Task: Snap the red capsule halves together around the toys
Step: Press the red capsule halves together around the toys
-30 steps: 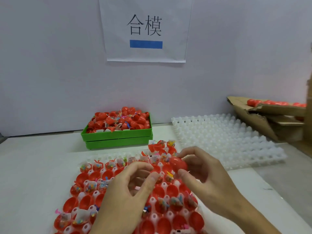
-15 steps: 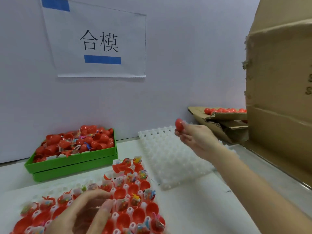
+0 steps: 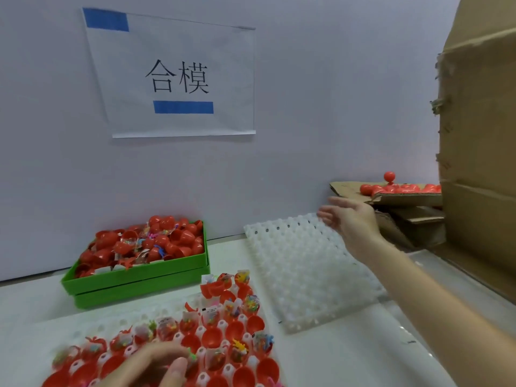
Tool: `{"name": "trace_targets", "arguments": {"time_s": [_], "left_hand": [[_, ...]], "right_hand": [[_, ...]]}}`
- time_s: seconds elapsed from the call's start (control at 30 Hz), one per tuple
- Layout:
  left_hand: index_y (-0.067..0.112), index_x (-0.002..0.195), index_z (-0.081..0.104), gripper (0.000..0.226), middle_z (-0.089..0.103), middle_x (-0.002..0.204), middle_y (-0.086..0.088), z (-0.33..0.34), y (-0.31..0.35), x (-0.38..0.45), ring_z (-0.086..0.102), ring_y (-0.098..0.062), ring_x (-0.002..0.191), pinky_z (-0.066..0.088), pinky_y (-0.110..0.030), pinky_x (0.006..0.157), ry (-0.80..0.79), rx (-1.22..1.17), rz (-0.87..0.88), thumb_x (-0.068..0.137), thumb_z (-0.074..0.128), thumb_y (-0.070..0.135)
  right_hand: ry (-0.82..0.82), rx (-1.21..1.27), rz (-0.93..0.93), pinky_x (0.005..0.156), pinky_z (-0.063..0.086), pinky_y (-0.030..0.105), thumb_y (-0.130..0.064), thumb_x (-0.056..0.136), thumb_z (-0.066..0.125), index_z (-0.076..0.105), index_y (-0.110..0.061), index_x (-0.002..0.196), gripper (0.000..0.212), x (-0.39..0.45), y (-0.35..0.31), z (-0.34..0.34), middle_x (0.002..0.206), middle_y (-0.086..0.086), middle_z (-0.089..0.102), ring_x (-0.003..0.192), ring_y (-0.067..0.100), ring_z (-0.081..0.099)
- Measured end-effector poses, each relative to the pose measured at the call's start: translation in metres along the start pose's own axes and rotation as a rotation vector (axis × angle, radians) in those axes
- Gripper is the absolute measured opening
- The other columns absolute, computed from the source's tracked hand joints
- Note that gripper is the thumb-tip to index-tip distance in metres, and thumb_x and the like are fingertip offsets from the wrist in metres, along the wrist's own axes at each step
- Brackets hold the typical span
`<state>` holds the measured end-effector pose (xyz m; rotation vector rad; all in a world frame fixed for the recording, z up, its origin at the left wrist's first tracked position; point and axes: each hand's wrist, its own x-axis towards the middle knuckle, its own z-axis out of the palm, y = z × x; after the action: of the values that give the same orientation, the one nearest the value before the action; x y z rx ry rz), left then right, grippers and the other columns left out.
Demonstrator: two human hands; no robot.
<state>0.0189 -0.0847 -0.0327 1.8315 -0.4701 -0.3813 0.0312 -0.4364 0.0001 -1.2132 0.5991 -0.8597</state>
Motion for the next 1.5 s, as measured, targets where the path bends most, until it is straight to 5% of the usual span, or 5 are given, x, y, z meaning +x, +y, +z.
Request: {"name": "trace_targets", "arguments": {"time_s": [0.23, 0.57, 0.97, 1.17, 1.5], "left_hand": [[0.042, 0.067, 0.07, 0.038, 0.068, 0.074, 0.027, -0.018, -0.022, 0.0, 0.065, 0.01, 0.071, 0.047, 0.0, 0.065, 0.215, 0.48, 0.46, 0.078, 0.081, 0.008], [0.034, 0.081, 0.067, 0.01, 0.064, 0.075, 0.02, -0.025, -0.029, 0.001, 0.061, 0.003, 0.088, 0.047, -0.01, 0.073, 0.21, 0.418, 0.521, 0.087, 0.061, 0.029], [0.041, 0.096, 0.057, 0.03, 0.065, 0.09, 0.016, -0.032, -0.023, 0.0, 0.062, 0.007, 0.086, 0.052, -0.011, 0.064, 0.446, 0.087, 0.283, 0.079, 0.078, 0.029], [0.041, 0.095, 0.074, 0.034, 0.073, 0.095, 0.026, -0.031, -0.022, -0.004, 0.068, 0.005, 0.094, 0.049, -0.005, 0.071, 0.141, -0.164, 0.269, 0.065, 0.083, 0.029], [0.043, 0.09, 0.07, 0.045, 0.071, 0.093, 0.029, -0.012, -0.027, -0.007, 0.068, 0.008, 0.089, 0.051, -0.006, 0.078, 0.292, 0.143, 0.469, 0.053, 0.087, 0.025]], "right_hand": [[-0.72, -0.951, -0.377, 0.063, 0.048, 0.009, -0.021, 0.091, 0.066, 0.076, -0.031, 0.093, 0.014, -0.095, 0.05, 0.049, 0.075, -0.018, 0.07, 0.075, -0.002, 0.064], [-0.683, -1.27, -0.673, 0.077, 0.05, 0.029, -0.027, 0.09, 0.069, 0.076, -0.02, 0.092, 0.01, -0.111, 0.076, 0.121, 0.089, -0.008, 0.052, 0.086, 0.014, 0.056], [-0.646, -0.793, -0.856, 0.064, 0.044, 0.007, -0.023, 0.076, 0.077, 0.078, -0.025, 0.081, 0.005, -0.169, 0.042, 0.079, 0.086, -0.019, 0.058, 0.079, 0.0, 0.059], [-0.748, -0.689, -0.882, 0.079, 0.056, 0.017, -0.021, 0.073, 0.077, 0.078, -0.025, 0.079, 0.007, -0.211, 0.048, 0.05, 0.096, -0.015, 0.073, 0.091, -0.004, 0.068], [-0.716, -0.31, -0.347, 0.073, 0.057, 0.018, 0.014, 0.073, 0.077, 0.076, -0.038, 0.097, 0.057, -0.21, 0.058, 0.031, 0.087, -0.002, 0.078, 0.085, 0.012, 0.074]]}}
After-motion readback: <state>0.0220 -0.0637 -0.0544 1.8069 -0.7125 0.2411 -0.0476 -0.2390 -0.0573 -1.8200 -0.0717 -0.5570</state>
